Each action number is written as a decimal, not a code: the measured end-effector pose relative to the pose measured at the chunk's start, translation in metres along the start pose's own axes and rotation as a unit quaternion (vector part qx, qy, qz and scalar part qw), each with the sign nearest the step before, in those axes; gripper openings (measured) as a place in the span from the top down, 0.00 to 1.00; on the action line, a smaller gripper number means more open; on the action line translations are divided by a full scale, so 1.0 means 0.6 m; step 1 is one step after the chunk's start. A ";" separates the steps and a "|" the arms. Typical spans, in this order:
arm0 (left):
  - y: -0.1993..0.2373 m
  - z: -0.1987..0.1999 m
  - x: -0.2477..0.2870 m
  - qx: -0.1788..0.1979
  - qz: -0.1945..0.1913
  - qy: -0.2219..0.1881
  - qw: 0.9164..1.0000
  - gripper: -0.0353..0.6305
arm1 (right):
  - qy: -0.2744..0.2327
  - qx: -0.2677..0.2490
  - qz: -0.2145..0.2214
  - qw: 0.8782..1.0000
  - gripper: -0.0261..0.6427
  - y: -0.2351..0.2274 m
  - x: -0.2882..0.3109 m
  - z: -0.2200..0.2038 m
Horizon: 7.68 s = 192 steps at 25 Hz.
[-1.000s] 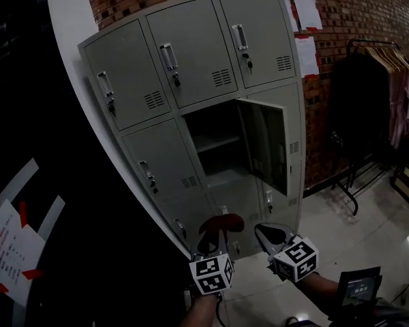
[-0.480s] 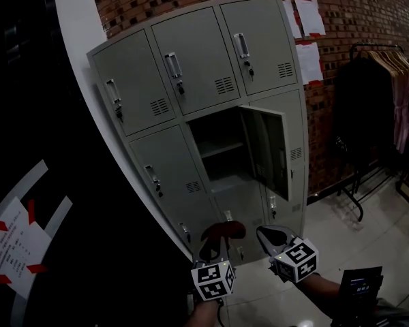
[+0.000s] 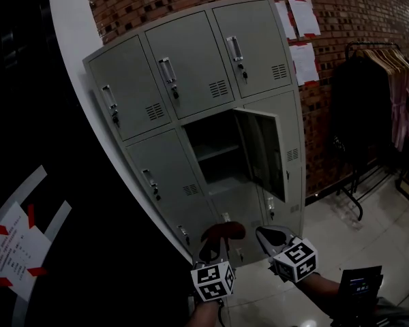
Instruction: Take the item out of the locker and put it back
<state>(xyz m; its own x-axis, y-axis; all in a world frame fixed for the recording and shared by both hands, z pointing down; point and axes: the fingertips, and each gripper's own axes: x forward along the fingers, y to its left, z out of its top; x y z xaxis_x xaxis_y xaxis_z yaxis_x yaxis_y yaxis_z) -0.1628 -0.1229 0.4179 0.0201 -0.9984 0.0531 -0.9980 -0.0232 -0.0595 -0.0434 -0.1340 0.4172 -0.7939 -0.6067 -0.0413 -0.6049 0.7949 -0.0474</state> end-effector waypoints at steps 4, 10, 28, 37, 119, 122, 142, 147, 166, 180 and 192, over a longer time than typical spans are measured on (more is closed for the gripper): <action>0.001 0.002 -0.003 -0.002 0.001 -0.003 1.000 0.78 | -0.002 -0.001 -0.001 1.000 0.96 0.000 -0.004 0.002; 0.005 0.001 -0.005 0.002 0.005 0.002 1.000 0.79 | -0.003 -0.004 0.001 1.000 0.96 0.002 -0.006 0.007; 0.001 0.010 -0.013 -0.004 -0.002 -0.006 1.000 0.78 | -0.011 -0.004 -0.006 1.000 0.96 0.007 -0.012 0.017; 0.019 0.012 -0.009 -0.009 -0.010 -0.013 1.000 0.78 | -0.009 -0.005 -0.014 1.000 0.96 0.016 0.007 0.015; 0.213 0.111 0.909 0.102 0.018 0.027 0.994 0.78 | -0.040 -0.028 -0.018 0.999 0.96 -0.457 0.600 0.059; 0.205 0.102 0.917 0.139 0.016 0.044 0.989 0.78 | -0.040 -0.026 -0.018 0.999 0.96 -0.457 0.599 0.057; 0.178 0.113 0.891 0.165 0.006 -0.020 0.986 0.40 | -0.058 -0.032 -0.033 0.997 0.96 -0.450 0.550 0.071; 0.172 0.129 0.857 0.155 0.001 -0.048 0.987 0.39 | -0.059 -0.030 -0.031 0.997 0.96 -0.441 0.544 0.073; 0.130 0.093 0.590 0.051 0.034 -0.053 0.997 0.94 | -0.049 0.028 0.062 0.996 0.96 -0.355 0.459 0.030; 0.091 0.056 0.430 -0.003 -0.003 -0.059 0.998 0.94 | -0.046 0.010 0.048 0.998 0.96 -0.287 0.376 0.034; 0.111 0.027 0.252 -0.028 -0.054 -0.062 0.996 0.94 | -0.020 -0.012 0.007 1.000 0.96 -0.115 0.281 0.020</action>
<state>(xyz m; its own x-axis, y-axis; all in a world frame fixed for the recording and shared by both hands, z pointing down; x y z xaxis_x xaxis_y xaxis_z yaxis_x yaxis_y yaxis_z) -0.2251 -0.2763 0.4056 0.1309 -0.9890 -0.0685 -0.9914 -0.1309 -0.0046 -0.1346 -0.2915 0.4015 -0.7993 -0.5953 -0.0818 -0.5956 0.8029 -0.0225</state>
